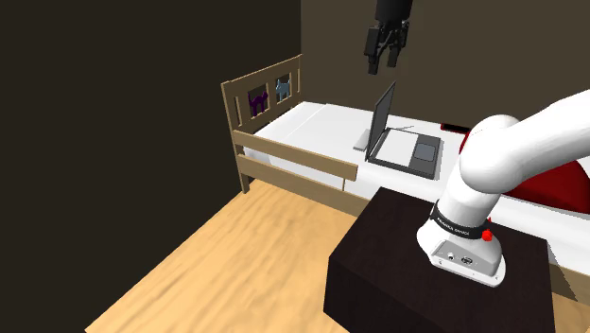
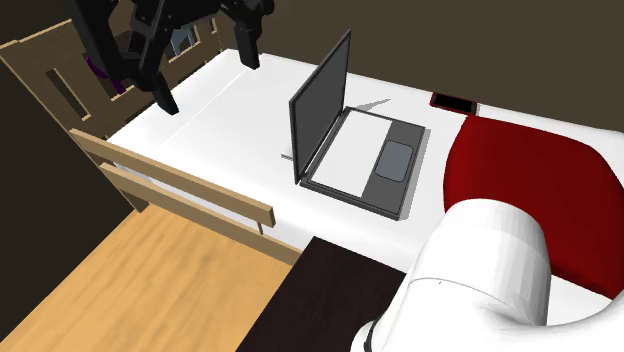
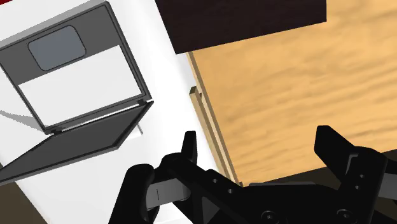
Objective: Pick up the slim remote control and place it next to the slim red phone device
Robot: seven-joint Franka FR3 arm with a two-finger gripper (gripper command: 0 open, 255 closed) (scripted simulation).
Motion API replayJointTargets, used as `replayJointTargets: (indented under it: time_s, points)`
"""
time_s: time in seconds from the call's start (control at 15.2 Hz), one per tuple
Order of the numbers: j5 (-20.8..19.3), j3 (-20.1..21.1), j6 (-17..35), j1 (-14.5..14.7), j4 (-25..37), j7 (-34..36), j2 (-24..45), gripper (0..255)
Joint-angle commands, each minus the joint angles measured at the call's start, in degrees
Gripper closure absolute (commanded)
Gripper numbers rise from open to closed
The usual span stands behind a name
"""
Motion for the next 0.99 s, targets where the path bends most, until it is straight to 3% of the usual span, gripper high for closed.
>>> replayJointTargets:
  time_s: [0.0, 0.92]
  points:
    - [0.00, 0.00, 0.00, 0.00, 0.00, 0.00, 0.00, 0]
    - [-4.16, -9.39, 21.99, -6.48, -4.11, -0.09, 17.40, 0]
